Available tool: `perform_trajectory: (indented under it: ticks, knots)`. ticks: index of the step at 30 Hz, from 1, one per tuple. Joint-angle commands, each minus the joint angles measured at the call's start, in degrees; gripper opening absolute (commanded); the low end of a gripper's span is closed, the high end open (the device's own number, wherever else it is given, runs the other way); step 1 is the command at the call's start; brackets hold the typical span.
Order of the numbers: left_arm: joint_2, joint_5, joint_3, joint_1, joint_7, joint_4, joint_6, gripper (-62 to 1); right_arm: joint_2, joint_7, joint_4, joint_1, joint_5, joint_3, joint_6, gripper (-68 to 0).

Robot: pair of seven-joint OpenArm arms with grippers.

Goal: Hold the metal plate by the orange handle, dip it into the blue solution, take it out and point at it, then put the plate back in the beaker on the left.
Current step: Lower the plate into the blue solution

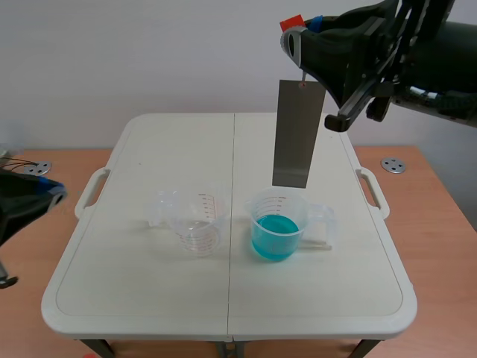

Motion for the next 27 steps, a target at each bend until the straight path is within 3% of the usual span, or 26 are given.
perform_trajectory:
  ticks: [1, 6, 10, 12, 20, 27]
  knots:
    - [-0.33, -1.22, -2.73, 3.74, -0.68, 0.09, 0.39, -59.0, 0.13, 1.14, -0.46, 0.96, 0.83, 0.26, 0.02, -66.4]
    - [-0.81, -1.18, -11.65, 16.79, -3.74, -0.22, 3.61, -59.0, 0.13, 2.8, -2.8, 0.96, 0.83, 0.22, 1.55, -66.4]
    - [-0.81, -1.18, -14.03, 25.4, -6.27, -1.6, 7.28, -59.0, 0.13, 3.67, -4.35, 0.98, 0.81, -0.74, 1.77, -66.4]
    - [-0.68, -1.2, -14.01, 28.92, -6.47, -2.6, 8.55, -59.0, 0.13, 3.89, -5.16, 0.98, 0.63, -1.42, 1.77, -66.4]
    - [3.61, -1.16, -13.07, 35.78, -10.73, -8.33, 8.46, -59.0, -1.05, 6.05, -7.8, 1.01, -2.32, -3.19, 1.75, -66.4]
    - [6.64, -1.09, -6.51, 35.8, -10.71, -15.58, 8.5, -59.0, -2.05, 7.17, -9.53, 1.01, -4.17, -3.54, 1.75, -66.4]
